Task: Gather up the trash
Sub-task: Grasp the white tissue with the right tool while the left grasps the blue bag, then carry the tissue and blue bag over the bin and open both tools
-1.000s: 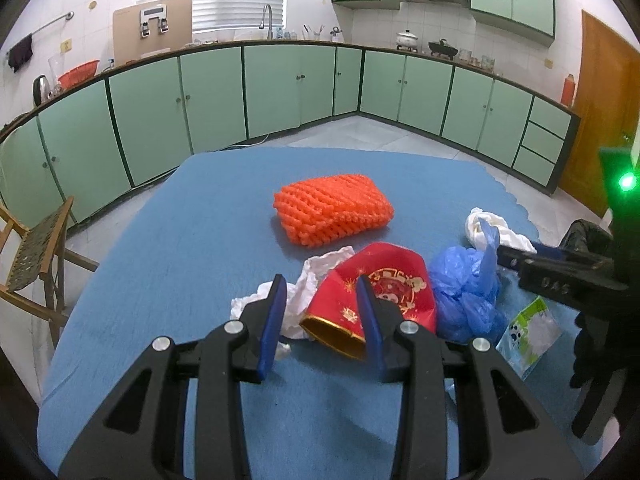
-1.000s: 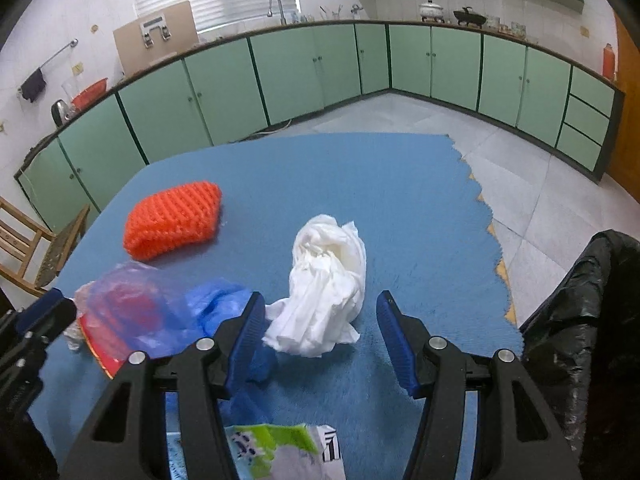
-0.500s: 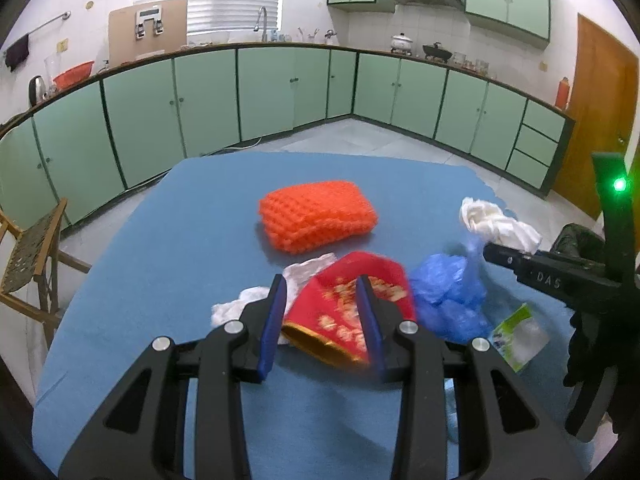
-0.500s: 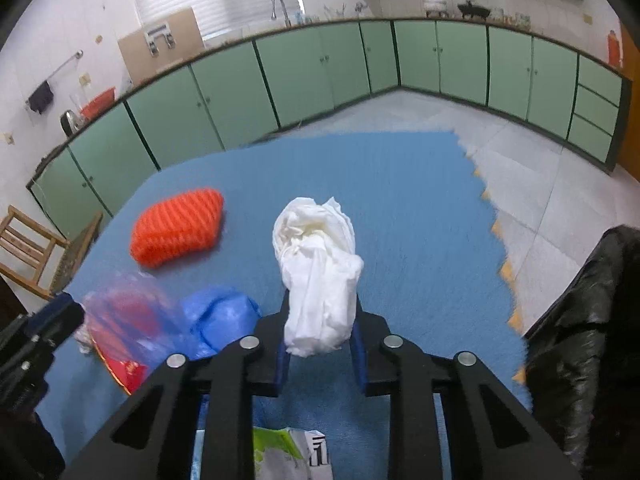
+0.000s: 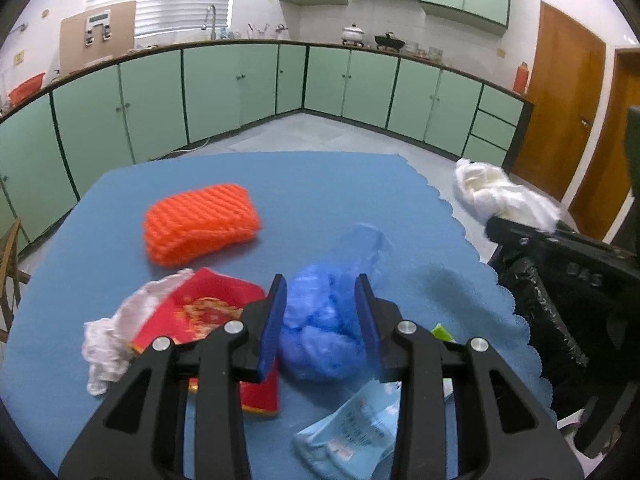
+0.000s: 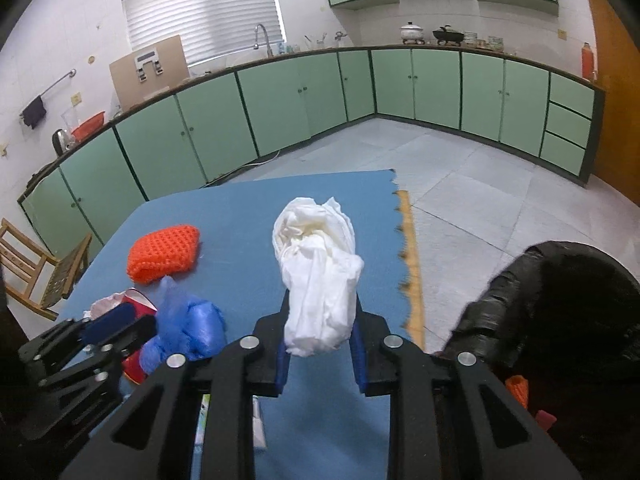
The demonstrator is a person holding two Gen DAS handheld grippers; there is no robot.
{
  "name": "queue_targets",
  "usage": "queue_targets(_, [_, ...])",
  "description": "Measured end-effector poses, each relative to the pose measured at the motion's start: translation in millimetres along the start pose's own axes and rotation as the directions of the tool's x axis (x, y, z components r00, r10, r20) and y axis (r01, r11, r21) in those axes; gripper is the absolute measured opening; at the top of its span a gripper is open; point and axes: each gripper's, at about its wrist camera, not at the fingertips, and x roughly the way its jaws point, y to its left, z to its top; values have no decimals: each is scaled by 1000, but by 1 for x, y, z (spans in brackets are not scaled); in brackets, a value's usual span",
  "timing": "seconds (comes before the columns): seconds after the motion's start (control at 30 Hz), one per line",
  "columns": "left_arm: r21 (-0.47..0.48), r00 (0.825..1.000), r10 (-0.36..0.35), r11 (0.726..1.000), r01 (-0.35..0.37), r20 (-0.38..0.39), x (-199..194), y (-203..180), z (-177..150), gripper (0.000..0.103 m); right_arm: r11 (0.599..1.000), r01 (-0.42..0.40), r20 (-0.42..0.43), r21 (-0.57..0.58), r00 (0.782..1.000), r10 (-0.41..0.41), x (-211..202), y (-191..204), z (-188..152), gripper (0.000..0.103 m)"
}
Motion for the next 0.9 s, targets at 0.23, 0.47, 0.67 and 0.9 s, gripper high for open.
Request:
queue_targets(0.23, [33,999,1,999,1,-45,24,-12,-5,35,1000,17,-11,13,1000,-17,-6,-15,-9,25])
queue_targets(0.47, [50,999,30,998,-28,-43,31,-14,0,6,1000,18,-13,21,1000,-18,-15,-20,-16,25])
queue_targets(0.67, [37,999,37,999,-38,32,4,-19,11,2,999,16,27,32,999,-17,-35,-23,-11,25])
queue_targets(0.9, [10,991,9,1000,-11,131,-38,-28,32,1,999,6,102,37,995,-10,-70,-25,1,25])
